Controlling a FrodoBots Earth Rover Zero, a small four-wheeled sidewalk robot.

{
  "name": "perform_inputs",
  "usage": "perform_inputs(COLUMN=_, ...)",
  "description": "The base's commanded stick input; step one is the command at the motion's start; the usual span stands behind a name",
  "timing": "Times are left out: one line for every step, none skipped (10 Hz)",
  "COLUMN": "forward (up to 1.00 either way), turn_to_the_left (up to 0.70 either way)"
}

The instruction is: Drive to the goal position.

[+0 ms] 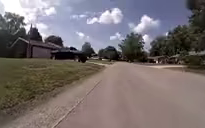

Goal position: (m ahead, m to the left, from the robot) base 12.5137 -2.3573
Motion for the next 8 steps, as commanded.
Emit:
perform_inputs(forward=1.00, turn_to_the_left=0.02)
perform_inputs(forward=1.00, turn_to_the_left=0.01)
perform_inputs(forward=1.00, turn_to_the_left=0.01)
perform_inputs(forward=1.00, turn_to_the_left=0.00)
perform_inputs(forward=1.00, turn_to_the_left=0.02)
perform_inputs(forward=1.00, turn_to_the_left=0.02)
perform_inputs(forward=1.00, turn_to_the_left=0.00)
perform_inputs(forward=1.00, turn_to_the_left=0.00)
